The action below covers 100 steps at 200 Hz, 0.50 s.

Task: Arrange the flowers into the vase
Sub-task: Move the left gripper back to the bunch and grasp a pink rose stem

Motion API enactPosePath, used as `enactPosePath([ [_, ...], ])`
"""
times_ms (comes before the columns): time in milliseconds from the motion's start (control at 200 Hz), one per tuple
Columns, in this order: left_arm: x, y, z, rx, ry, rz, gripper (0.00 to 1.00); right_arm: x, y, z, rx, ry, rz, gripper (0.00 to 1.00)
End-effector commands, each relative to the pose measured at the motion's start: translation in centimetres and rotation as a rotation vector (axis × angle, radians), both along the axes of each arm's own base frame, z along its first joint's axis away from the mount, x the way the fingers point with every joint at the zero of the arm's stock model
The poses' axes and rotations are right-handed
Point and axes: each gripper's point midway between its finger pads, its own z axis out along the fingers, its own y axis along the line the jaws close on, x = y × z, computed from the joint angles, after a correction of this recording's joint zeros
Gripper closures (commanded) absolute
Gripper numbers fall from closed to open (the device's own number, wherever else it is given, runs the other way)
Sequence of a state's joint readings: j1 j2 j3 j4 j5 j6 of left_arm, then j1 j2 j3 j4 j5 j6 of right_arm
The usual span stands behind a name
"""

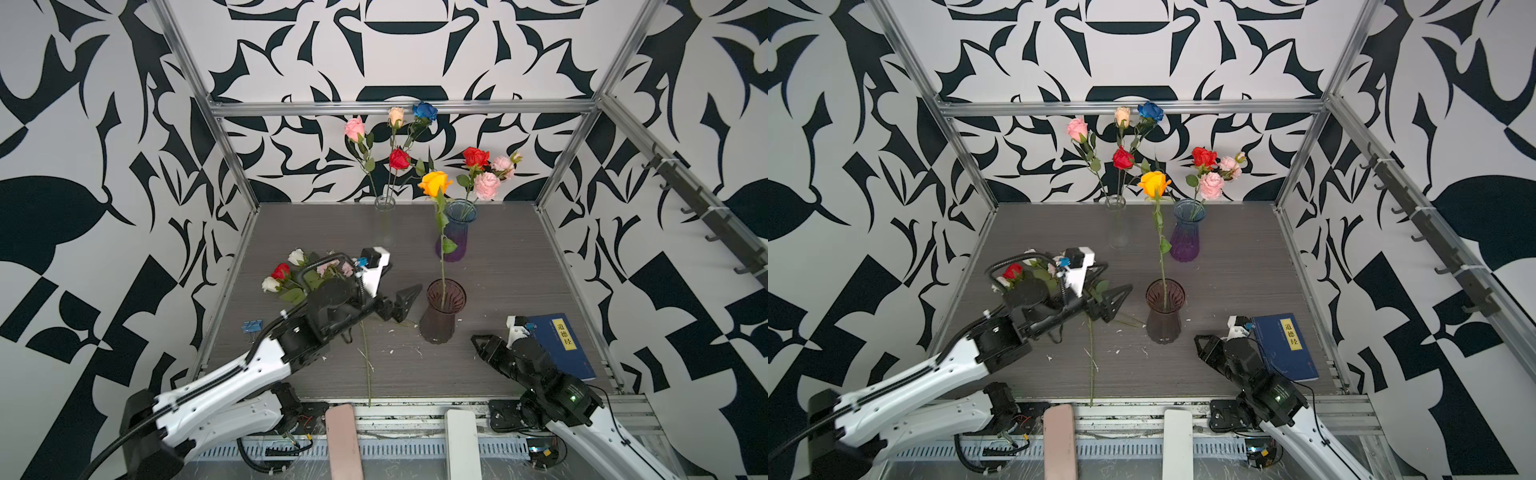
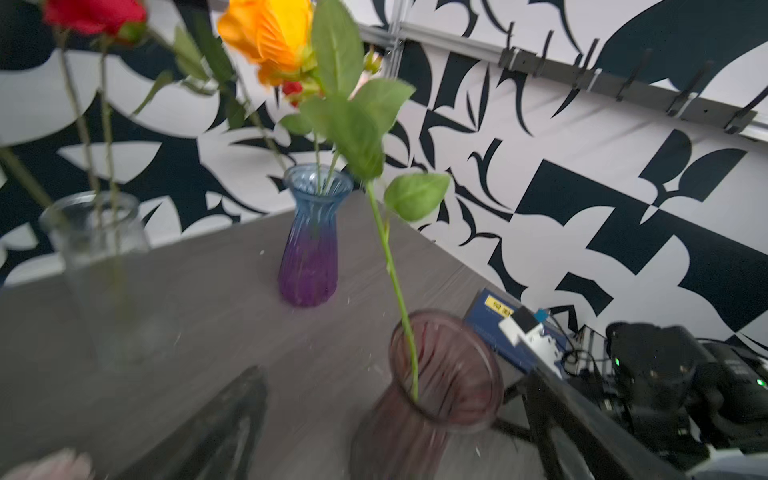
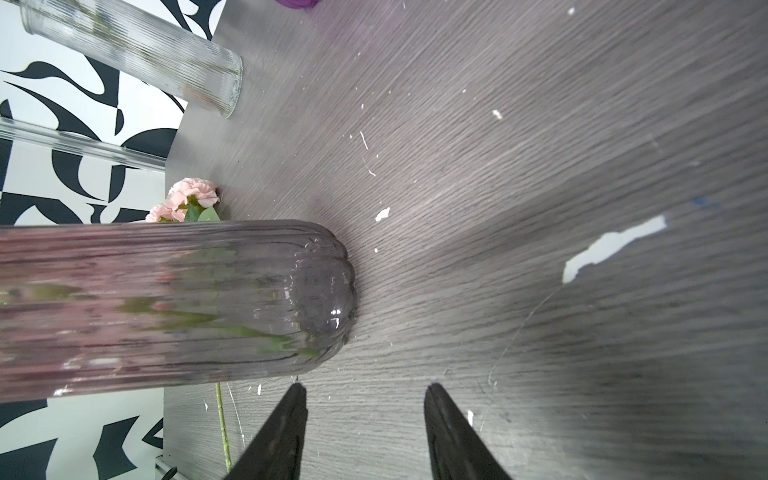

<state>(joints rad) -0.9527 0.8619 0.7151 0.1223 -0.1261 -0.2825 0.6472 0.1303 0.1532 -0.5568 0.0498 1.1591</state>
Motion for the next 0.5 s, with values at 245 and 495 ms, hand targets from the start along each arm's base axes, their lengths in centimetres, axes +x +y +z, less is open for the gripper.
enactPosePath([
  [245, 3.2, 10.8, -15.4, 0.265, 0.655, 0.477, 0.24, 0.3, 0.2, 0.0, -0.002, 0.001, 0.003, 0.5],
  [495, 6.1, 10.4, -21.0, 0.45, 0.833, 0.519, 0.44, 0.2, -0.1, 0.1, -0.004, -0.004, -0.009, 0.51],
])
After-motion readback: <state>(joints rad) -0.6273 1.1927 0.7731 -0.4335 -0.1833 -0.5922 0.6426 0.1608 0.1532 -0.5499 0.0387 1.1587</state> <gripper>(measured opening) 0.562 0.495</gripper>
